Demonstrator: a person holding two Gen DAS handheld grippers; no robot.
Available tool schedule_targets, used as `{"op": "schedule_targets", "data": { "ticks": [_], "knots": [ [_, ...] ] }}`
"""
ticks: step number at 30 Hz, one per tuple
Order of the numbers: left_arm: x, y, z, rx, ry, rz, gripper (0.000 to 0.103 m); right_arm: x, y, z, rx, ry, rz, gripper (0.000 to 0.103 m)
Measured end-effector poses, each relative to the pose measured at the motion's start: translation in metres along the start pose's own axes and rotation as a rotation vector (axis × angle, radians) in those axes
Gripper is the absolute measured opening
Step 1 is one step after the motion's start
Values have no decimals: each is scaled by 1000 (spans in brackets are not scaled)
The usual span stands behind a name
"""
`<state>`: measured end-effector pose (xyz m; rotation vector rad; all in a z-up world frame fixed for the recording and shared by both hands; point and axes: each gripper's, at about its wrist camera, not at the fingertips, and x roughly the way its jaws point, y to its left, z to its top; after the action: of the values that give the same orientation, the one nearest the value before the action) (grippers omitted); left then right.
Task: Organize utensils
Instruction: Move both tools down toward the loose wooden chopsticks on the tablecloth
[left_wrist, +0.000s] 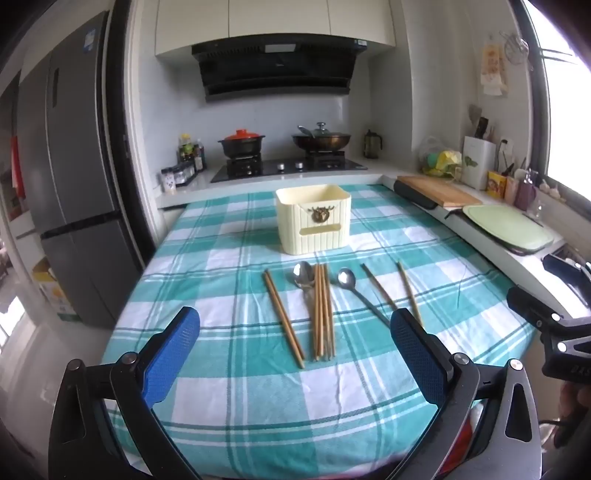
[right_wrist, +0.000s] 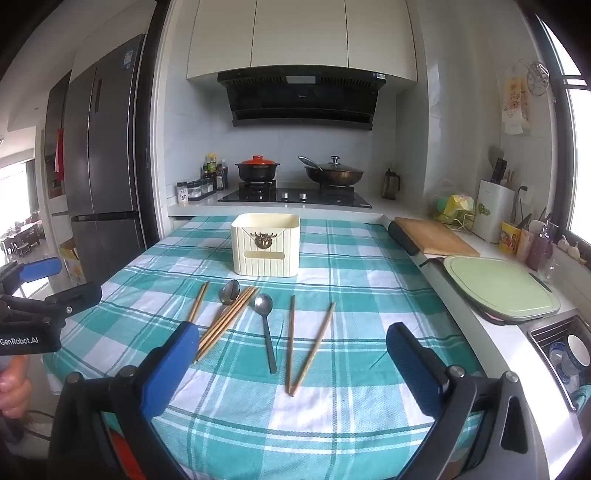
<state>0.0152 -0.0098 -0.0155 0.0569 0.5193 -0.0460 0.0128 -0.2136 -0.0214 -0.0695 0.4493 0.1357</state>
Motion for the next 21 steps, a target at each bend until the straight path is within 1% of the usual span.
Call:
{"op": "schedule_targets", "data": {
  "ticks": [9, 11, 12, 20, 21],
  "knots": [
    [1, -3, 0, 8, -1, 5, 103, 1, 0, 0, -8, -7, -8, 103],
    [1, -4, 0, 9, 0, 6, 103, 6, -3, 0, -6, -1, -12, 103],
    [2, -4, 0, 9, 2, 6, 103, 0, 0, 0, -18, -8, -21, 103],
    [5, 0, -1, -2, 10, 3, 103, 3, -2, -1, -14, -7, -37, 103],
    [6, 0, -1, -2, 12, 2, 103, 2, -2, -1, -34, -9, -47, 103]
  ]
}}
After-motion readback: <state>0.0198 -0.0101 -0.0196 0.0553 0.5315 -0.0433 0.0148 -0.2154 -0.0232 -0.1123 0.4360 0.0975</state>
